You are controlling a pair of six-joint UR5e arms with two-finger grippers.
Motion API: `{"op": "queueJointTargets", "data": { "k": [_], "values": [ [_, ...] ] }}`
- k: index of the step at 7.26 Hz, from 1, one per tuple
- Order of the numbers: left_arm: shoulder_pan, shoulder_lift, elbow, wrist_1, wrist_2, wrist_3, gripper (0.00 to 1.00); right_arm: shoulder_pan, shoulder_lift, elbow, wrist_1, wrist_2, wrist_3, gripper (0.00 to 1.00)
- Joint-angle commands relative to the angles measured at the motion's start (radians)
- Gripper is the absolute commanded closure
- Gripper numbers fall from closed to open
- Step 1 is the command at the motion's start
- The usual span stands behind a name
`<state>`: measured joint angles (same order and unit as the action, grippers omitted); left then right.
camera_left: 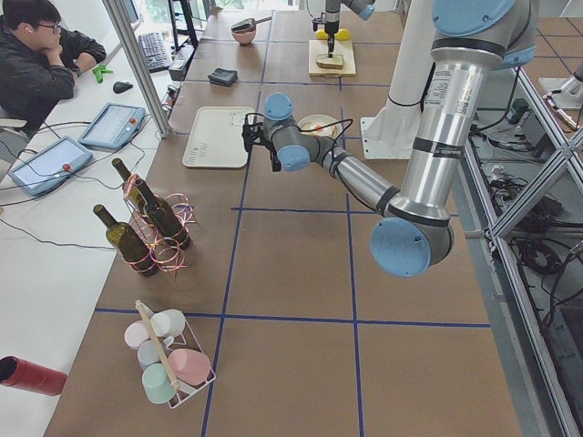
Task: Make sandwich and place on tray
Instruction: 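Grasp the bread slice edge with the right gripper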
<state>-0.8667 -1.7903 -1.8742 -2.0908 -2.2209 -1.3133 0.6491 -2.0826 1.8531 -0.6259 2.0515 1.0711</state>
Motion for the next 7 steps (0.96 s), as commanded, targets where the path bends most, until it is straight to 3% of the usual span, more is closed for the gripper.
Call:
{"op": "queueJointTargets", "data": {
  "k": [1,5,7],
  "values": [
    [0.000,0.000,0.003,0.000,0.000,0.002,0.00,0.003,0.006,0.011,0.000,0.007,0.000,1.00],
    [-0.002,0.003,0.003,0.000,0.000,0.002,0.00,0.044,-0.005,0.141,0.005,0.021,0.000,1.00],
    [-0.002,0.003,0.006,0.000,0.000,0.002,0.00,0.221,0.088,0.178,0.005,0.231,0.001,1.00]
  ]
}}
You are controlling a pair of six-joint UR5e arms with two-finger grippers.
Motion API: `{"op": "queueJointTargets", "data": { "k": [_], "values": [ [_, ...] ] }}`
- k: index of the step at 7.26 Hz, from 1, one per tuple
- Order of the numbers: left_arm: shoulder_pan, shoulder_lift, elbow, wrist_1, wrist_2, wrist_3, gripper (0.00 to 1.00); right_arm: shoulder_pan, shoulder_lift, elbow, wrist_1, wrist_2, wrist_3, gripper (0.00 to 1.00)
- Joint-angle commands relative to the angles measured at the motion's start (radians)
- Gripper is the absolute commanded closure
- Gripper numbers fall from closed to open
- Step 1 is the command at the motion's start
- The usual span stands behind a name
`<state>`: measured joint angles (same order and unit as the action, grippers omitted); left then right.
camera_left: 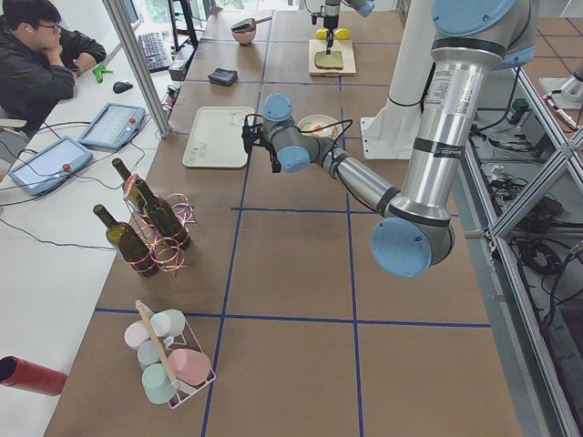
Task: Make sandwich and place on tray
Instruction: 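Lift the bread slice and carry it over the egg toast plate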
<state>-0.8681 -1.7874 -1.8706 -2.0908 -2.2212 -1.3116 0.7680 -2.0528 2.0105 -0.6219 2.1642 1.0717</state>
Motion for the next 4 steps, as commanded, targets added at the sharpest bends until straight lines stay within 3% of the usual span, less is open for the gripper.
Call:
{"op": "queueJointTargets", "data": {
  "k": [1,3,4],
  "values": [
    [0.001,-0.001,0.008,0.000,0.000,0.002,0.00,0.137,0.125,0.019,0.001,0.187,0.002,1.00],
    [0.003,-0.001,0.014,-0.002,-0.002,0.005,0.00,0.133,0.362,-0.019,-0.039,0.198,0.212,1.00],
    [0.003,0.002,0.016,-0.008,-0.002,0.006,0.00,0.090,0.478,-0.027,-0.120,0.189,0.279,1.00]
  ]
}}
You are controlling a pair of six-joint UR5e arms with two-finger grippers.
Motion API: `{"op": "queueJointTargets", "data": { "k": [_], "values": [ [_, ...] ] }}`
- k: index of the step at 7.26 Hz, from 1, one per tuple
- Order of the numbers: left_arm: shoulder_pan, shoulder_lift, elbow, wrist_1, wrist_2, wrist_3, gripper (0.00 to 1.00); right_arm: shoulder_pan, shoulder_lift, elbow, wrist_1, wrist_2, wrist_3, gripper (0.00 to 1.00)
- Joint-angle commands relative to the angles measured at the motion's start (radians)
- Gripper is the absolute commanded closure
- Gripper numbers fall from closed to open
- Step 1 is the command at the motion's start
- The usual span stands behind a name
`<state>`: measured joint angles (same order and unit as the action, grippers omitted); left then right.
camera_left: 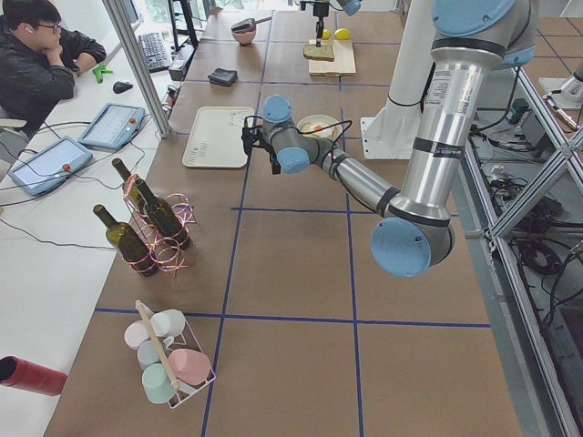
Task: Make sandwich and place on tray
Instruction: 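Lift the bread slice and carry it over the egg toast plate, then lower the bread slice onto the egg and open the right gripper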
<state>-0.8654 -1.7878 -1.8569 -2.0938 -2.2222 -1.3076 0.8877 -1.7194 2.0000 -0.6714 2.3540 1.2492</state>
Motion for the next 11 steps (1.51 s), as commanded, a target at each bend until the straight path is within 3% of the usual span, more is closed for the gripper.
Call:
{"op": "queueJointTargets", "data": {
  "k": [1,3,5,7,11],
  "values": [
    [0.000,0.002,0.010,-0.006,-0.001,0.002,0.00,-0.102,0.249,-0.017,-0.185,-0.043,0.104,1.00],
    [0.000,0.005,0.053,-0.070,-0.001,0.001,0.00,-0.282,0.395,-0.017,-0.360,-0.252,0.119,1.00],
    [-0.001,0.005,0.056,-0.072,-0.002,0.001,0.00,-0.483,0.477,-0.039,-0.422,-0.474,0.220,1.00],
    [-0.001,0.005,0.057,-0.072,-0.002,0.001,0.00,-0.518,0.567,-0.128,-0.482,-0.516,0.222,1.00],
    [0.000,0.005,0.059,-0.072,-0.002,0.002,0.00,-0.523,0.570,-0.148,-0.485,-0.529,0.223,1.00]
  ]
}}
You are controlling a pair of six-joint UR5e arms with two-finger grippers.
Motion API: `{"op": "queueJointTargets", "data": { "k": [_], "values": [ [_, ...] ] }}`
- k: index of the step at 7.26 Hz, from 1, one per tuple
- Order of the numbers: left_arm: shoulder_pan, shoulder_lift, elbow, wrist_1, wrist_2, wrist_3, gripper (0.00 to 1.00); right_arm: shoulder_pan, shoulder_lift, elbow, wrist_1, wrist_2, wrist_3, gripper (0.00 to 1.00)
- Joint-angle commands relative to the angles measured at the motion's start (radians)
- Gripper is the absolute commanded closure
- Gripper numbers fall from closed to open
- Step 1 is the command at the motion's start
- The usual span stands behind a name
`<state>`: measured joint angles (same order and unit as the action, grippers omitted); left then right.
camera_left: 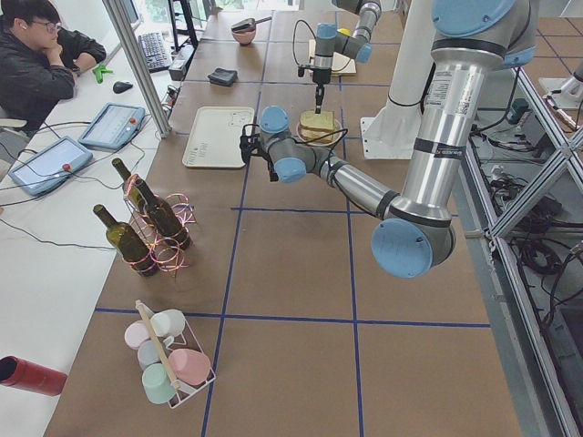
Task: Make sandwich and place on tray
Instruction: 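Lower the bread slice onto the egg and open the right gripper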
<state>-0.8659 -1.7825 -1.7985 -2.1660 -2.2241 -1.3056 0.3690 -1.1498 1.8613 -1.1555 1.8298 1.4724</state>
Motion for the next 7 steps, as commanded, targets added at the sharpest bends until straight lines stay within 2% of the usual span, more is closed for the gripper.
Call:
{"op": "queueJointTargets", "data": {
  "k": [1,2,3,4,5,7],
  "values": [
    [0.001,0.000,0.001,0.000,0.000,0.000,0.00,-0.007,0.001,-0.013,-0.003,-0.006,0.000,1.00],
    [0.001,0.000,0.001,0.000,0.000,0.000,0.00,-0.009,0.001,-0.020,-0.003,-0.006,-0.001,0.69],
    [0.002,-0.002,0.005,0.000,0.000,0.000,0.00,-0.010,-0.004,-0.027,-0.003,-0.015,-0.001,0.05],
    [0.002,-0.003,0.005,0.000,0.000,0.002,0.00,-0.012,-0.004,-0.027,-0.004,-0.035,-0.003,0.00],
    [0.004,-0.012,0.013,0.000,-0.002,-0.001,0.00,-0.001,-0.001,-0.011,-0.032,-0.032,-0.003,0.00],
    [0.024,-0.044,0.015,0.002,0.004,-0.015,0.00,0.043,0.013,0.082,-0.226,-0.024,-0.018,0.00]
  ]
}}
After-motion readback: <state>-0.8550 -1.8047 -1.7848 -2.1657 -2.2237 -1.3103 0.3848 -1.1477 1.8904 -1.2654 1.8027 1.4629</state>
